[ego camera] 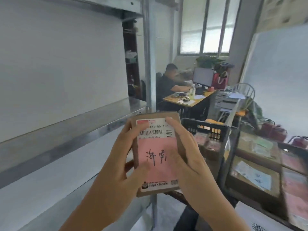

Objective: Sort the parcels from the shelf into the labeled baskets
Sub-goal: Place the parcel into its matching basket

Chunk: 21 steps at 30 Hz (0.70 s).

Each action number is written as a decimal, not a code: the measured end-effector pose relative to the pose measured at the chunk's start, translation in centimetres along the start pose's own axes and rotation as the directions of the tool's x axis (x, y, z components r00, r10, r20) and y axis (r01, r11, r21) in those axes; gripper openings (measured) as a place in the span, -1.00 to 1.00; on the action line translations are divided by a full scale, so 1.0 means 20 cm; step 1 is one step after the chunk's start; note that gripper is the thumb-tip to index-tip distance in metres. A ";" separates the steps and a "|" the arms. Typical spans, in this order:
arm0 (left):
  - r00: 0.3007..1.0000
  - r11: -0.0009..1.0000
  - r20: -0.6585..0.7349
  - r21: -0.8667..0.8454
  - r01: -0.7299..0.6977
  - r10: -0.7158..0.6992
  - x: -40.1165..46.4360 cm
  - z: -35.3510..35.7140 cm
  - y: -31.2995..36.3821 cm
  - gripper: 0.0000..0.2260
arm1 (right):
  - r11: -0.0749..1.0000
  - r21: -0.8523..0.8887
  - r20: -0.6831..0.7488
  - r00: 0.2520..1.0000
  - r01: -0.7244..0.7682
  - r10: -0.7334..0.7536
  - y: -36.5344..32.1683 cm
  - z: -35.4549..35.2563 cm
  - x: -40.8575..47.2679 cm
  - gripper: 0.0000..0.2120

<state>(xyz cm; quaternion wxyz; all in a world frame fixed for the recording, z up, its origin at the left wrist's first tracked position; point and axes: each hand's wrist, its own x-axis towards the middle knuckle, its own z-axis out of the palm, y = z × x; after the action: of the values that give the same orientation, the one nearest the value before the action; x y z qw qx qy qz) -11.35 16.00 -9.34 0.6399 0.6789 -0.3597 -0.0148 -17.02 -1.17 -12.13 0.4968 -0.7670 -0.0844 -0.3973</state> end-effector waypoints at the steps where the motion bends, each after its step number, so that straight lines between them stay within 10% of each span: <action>1: 0.996 1.000 0.093 -0.013 0.011 -0.010 0.03 0.03 -0.03 -0.25 | 0.999 -0.027 -0.037 0.999 -0.026 0.025 0.05 -0.06 0.01 -0.51; 6: 0.940 1.000 0.340 0.010 -0.018 0.013 0.38 0.22 -0.18 -0.17 | 0.971 -0.187 -0.149 0.981 -0.149 0.122 0.27 -0.26 0.16 -0.51; 10: 0.920 0.998 0.389 -0.052 -0.027 0.045 0.73 0.32 -0.34 -0.35 | 0.910 -0.074 -0.075 0.913 -0.407 0.402 0.31 -0.34 0.34 -0.53; 21: 0.899 0.968 0.398 0.086 -0.237 0.185 1.26 0.69 -0.81 -0.61 | 0.703 -0.365 -0.313 0.792 -0.610 0.524 0.83 -0.49 0.61 -0.23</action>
<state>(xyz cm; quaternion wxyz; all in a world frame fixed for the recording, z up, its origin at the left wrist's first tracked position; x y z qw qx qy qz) 8.27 -9.81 -15.01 0.5075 0.6605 -0.5505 -0.0551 -5.39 -20.68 -13.33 0.4101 -0.8078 0.2969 -0.3020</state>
